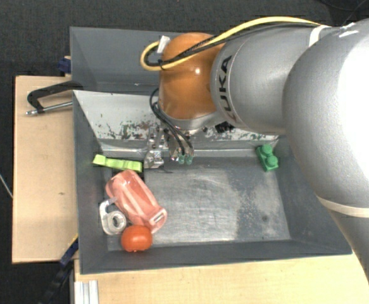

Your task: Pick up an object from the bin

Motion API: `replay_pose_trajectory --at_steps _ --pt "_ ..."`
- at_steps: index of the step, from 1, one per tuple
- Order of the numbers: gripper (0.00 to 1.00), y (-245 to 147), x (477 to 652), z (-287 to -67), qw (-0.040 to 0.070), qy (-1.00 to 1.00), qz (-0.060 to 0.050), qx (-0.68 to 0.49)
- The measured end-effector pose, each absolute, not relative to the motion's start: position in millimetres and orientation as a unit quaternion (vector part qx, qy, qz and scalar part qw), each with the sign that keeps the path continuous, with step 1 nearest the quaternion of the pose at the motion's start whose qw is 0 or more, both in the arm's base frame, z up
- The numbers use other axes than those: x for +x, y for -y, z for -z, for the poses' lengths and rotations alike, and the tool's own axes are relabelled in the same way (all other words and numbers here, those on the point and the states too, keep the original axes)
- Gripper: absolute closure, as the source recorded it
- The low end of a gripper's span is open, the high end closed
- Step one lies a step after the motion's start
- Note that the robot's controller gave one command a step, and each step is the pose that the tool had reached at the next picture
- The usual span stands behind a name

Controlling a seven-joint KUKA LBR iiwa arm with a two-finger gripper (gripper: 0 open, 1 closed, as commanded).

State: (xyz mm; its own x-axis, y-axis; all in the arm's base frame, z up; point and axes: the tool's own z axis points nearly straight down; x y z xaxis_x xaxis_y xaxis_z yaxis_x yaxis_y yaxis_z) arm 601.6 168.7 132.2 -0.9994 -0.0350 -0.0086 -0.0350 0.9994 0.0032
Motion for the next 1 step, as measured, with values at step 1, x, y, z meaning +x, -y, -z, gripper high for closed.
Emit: replay_pose_trajectory --at_steps 1 --pt "1.0 -169.1 601.9 -138.9 0.004 -1.0 -0.002 -0.018"
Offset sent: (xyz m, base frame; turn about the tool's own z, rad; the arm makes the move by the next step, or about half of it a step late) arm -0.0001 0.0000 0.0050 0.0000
